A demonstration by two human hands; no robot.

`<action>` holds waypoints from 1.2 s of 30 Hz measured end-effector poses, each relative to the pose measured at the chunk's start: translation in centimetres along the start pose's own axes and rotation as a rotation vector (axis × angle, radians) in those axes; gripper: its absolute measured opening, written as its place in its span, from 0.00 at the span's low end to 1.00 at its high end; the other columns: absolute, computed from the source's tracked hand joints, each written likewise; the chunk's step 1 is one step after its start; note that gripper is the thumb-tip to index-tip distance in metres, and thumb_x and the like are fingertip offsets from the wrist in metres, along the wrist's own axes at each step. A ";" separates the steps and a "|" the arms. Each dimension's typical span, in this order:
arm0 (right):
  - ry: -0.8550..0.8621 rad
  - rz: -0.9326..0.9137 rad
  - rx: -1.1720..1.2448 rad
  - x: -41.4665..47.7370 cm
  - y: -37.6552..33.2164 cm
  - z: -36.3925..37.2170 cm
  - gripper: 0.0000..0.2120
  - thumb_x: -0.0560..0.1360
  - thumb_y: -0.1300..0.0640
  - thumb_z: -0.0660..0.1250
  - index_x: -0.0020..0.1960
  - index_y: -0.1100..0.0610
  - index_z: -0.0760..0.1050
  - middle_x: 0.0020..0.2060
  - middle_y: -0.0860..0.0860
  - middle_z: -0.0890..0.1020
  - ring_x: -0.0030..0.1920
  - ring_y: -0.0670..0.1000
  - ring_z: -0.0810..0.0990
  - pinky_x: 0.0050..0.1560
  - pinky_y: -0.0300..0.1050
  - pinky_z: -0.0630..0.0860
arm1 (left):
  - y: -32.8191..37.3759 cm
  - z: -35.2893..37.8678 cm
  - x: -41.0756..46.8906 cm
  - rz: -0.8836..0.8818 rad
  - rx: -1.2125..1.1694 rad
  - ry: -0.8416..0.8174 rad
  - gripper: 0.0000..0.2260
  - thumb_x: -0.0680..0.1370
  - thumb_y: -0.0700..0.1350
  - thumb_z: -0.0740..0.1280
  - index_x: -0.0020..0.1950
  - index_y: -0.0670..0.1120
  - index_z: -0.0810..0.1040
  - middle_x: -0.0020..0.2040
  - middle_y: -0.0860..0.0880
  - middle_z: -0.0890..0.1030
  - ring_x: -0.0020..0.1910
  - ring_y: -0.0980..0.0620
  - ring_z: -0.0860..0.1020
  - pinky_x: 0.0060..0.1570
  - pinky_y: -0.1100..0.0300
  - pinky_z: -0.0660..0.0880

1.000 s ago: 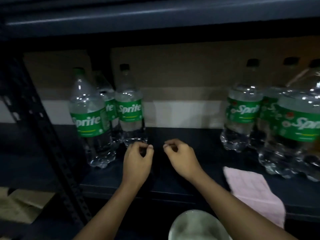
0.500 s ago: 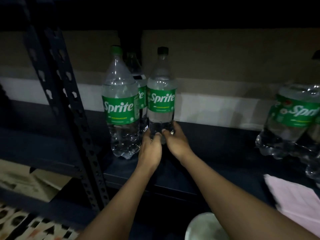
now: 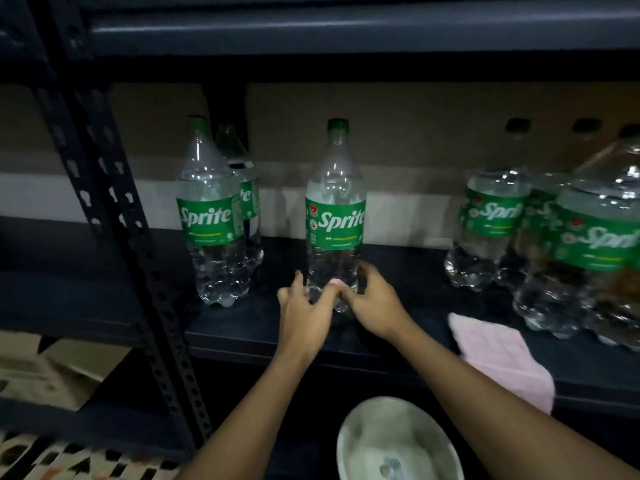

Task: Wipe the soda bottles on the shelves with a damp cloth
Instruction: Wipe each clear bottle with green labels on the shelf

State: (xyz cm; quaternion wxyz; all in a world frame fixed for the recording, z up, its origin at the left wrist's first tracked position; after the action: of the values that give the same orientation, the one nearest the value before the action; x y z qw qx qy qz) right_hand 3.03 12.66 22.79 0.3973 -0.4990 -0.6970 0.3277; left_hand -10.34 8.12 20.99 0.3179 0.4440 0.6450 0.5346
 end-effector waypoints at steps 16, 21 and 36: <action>-0.030 0.021 0.007 -8.8 3.4 -9.8 0.29 0.75 0.48 0.74 0.74 0.49 0.71 0.62 0.40 0.80 0.61 0.44 0.82 0.66 0.48 0.77 | 3.0 4.5 -6.0 0.217 0.062 -0.199 0.29 0.73 0.58 0.80 0.65 0.53 0.69 0.59 0.60 0.78 0.58 0.62 0.79 0.63 0.56 0.78; 0.176 0.198 -0.665 -8.7 5.6 -12.2 0.30 0.78 0.35 0.62 0.70 0.55 0.77 0.73 0.53 0.74 0.72 0.56 0.72 0.71 0.51 0.65 | 2.9 5.0 -5.7 0.250 0.058 -0.237 0.31 0.66 0.68 0.78 0.63 0.61 0.71 0.65 0.56 0.79 0.60 0.60 0.81 0.65 0.51 0.79; 0.382 0.260 0.076 -9.2 4.3 -12.5 0.20 0.84 0.46 0.56 0.67 0.52 0.80 0.63 0.47 0.82 0.65 0.47 0.79 0.65 0.46 0.72 | 3.4 4.6 -4.6 0.268 0.104 -0.356 0.49 0.65 0.71 0.79 0.80 0.61 0.62 0.72 0.53 0.75 0.68 0.55 0.78 0.70 0.47 0.77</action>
State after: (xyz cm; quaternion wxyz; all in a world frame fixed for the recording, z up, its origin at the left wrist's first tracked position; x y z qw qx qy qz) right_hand 17.68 5.84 22.86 0.4949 -0.6222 -0.5262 0.3017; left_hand -3.62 5.94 22.97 0.3296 0.6290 0.5404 0.4514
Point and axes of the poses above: each hand's wrist, its own x-axis towards the middle knuckle, its own z-axis out of the palm, y = z × x, the point moved 1 cm from there along x, towards the middle knuckle
